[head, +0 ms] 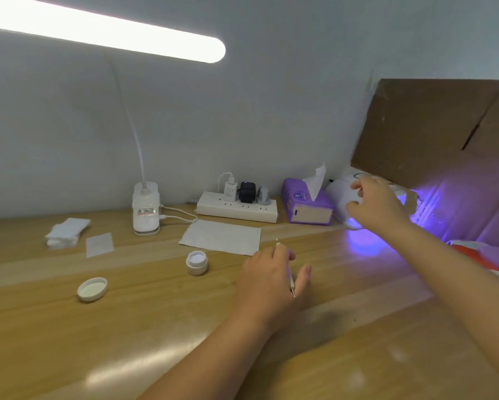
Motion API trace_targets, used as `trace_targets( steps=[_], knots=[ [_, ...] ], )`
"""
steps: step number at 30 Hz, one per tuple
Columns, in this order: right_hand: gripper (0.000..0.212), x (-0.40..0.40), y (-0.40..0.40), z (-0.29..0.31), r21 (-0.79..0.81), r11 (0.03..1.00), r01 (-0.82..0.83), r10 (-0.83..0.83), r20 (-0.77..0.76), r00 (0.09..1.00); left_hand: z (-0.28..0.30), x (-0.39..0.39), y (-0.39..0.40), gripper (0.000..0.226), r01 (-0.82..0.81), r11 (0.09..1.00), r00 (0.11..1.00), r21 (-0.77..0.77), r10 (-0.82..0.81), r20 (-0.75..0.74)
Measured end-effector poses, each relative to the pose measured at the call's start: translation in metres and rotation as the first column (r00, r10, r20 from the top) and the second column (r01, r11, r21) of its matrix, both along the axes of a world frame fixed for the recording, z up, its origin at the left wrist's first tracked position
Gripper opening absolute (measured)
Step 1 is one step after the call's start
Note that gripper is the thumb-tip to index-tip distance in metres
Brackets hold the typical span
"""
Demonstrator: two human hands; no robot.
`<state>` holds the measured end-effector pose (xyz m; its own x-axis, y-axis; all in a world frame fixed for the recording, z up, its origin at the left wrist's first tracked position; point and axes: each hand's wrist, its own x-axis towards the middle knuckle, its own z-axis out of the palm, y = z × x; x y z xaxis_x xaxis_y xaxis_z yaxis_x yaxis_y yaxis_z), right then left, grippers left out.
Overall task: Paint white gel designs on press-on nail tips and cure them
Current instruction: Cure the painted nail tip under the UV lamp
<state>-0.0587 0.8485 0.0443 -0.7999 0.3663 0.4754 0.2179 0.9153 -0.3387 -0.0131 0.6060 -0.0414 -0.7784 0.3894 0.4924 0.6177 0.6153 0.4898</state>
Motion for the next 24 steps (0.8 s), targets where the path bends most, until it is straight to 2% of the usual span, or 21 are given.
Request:
trace_targets(
  steps=[2,4,5,7,8,12,15,20,24],
  knots=[
    [0.021,0.021,-0.036,-0.004,-0.029,0.99,-0.139,0.138,-0.03,0.99,0.003,0.005,-0.003,0.032,0.011,0.999,1.0,0.052,-0.01,-0.003],
    [0.015,0.043,-0.071,-0.009,-0.152,0.957,-0.247,0.245,-0.035,0.969,0.006,0.012,-0.012,0.028,0.007,0.996,0.999,0.091,-0.003,-0.041],
    [0.019,0.054,-0.089,-0.01,-0.269,0.912,-0.309,0.314,-0.026,0.949,0.007,0.016,-0.019,0.026,0.001,0.994,0.997,0.109,0.007,-0.071],
    [0.031,0.076,-0.125,-0.01,-0.525,0.744,-0.413,0.48,-0.01,0.877,0.011,0.026,-0.038,0.024,0.003,0.986,0.993,0.165,0.017,-0.116],
    [0.036,0.086,-0.141,-0.01,-0.583,0.665,-0.467,0.565,-0.016,0.825,0.013,0.031,-0.05,0.022,0.009,0.98,0.992,0.2,0.016,-0.125],
    [0.058,0.103,-0.202,-0.002,-0.565,0.479,-0.672,0.816,0.003,0.578,0.029,0.047,-0.107,0.01,0.0,0.965,0.976,0.264,0.057,-0.208],
    [0.06,0.097,-0.247,0.0,-0.568,0.383,-0.728,0.876,-0.027,0.481,0.037,0.049,-0.15,0.015,-0.072,0.957,0.963,0.281,0.14,-0.23],
    [0.052,0.085,-0.31,-0.013,-0.567,0.302,-0.766,0.899,-0.097,0.426,0.031,0.051,-0.21,0.016,-0.179,0.935,0.951,0.305,0.244,-0.192],
    [0.049,0.084,-0.357,-0.038,-0.566,0.261,-0.782,0.863,-0.227,0.452,0.02,0.053,-0.245,0.017,-0.253,0.922,0.94,0.294,0.305,-0.15]
  ],
)
